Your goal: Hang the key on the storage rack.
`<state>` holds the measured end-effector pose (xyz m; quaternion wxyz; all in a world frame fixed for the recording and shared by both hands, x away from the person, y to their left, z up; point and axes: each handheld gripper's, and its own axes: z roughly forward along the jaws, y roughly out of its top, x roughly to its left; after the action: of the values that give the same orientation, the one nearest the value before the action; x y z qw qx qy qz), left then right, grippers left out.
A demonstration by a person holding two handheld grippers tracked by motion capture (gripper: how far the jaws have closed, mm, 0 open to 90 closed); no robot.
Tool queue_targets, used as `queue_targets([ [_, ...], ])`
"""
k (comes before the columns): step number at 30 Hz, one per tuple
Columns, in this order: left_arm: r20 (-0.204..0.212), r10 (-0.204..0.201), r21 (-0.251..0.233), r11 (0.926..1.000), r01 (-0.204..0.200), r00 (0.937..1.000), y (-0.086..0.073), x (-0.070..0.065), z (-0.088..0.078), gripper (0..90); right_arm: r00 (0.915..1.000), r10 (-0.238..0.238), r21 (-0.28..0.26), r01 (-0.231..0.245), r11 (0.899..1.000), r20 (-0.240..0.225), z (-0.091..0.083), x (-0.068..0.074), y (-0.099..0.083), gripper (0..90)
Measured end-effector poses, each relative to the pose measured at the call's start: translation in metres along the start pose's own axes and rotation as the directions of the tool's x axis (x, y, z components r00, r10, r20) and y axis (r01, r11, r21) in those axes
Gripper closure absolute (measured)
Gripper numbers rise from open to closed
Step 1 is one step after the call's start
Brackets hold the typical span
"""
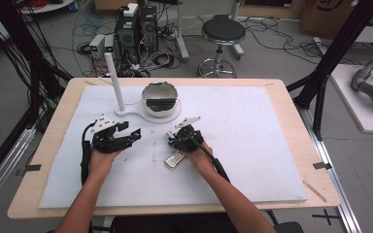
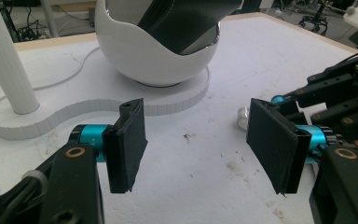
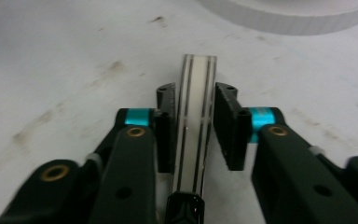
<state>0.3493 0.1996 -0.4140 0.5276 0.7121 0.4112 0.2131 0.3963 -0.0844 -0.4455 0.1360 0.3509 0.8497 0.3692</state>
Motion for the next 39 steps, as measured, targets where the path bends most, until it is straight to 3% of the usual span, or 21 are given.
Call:
queue_targets([
  [3,0.000,0.001,0.001,1.0000,-0.001,1.0000,0.000,0.000,-0.001,37.5,0.9956,0.071,-0.012,-0.071,0.997,0.061,-0.004,-0.009,-0.001,70.8],
  [8,0.002,0.002,0.003,1.0000,-0.002,1.0000,0.000,-0.001,0.000,37.4,0.9726,0.162,-0.038,-0.157,0.987,0.167,-0.015,-0.027,-0.003,72.3],
  [12,0.008,0.002,0.007,1.0000,-0.002,1.0000,0.000,-0.003,0.002,37.5,0.9519,0.253,-0.076,-0.243,0.967,0.173,-0.025,-0.041,-0.008,63.7],
  [15,0.019,-0.003,0.009,1.0000,0.003,0.9998,0.001,-0.005,0.005,37.5,0.9479,0.274,-0.123,-0.256,0.959,0.162,-0.038,-0.051,-0.012,59.1],
  [21,0.071,0.003,0.014,0.9999,-0.004,0.9975,0.004,-0.020,0.015,40.8,0.9553,0.232,-0.148,-0.206,0.967,0.183,-0.071,-0.072,-0.027,56.7],
  [30,0.155,0.046,0.060,0.9966,-0.056,0.9869,0.006,-0.056,0.057,44.5,0.9547,0.203,-0.154,-0.172,0.973,0.217,-0.108,-0.093,-0.059,54.4],
  [35,0.159,0.038,0.107,0.9927,-0.056,0.9866,0.016,-0.072,0.085,42.6,0.9421,0.237,-0.173,-0.198,0.965,0.238,-0.122,-0.106,-0.073,52.1],
  [39,0.164,0.047,0.148,0.9864,-0.072,0.9853,0.021,-0.085,0.109,41.8,0.9317,0.231,-0.178,-0.186,0.966,0.280,-0.133,-0.114,-0.082,51.1],
])
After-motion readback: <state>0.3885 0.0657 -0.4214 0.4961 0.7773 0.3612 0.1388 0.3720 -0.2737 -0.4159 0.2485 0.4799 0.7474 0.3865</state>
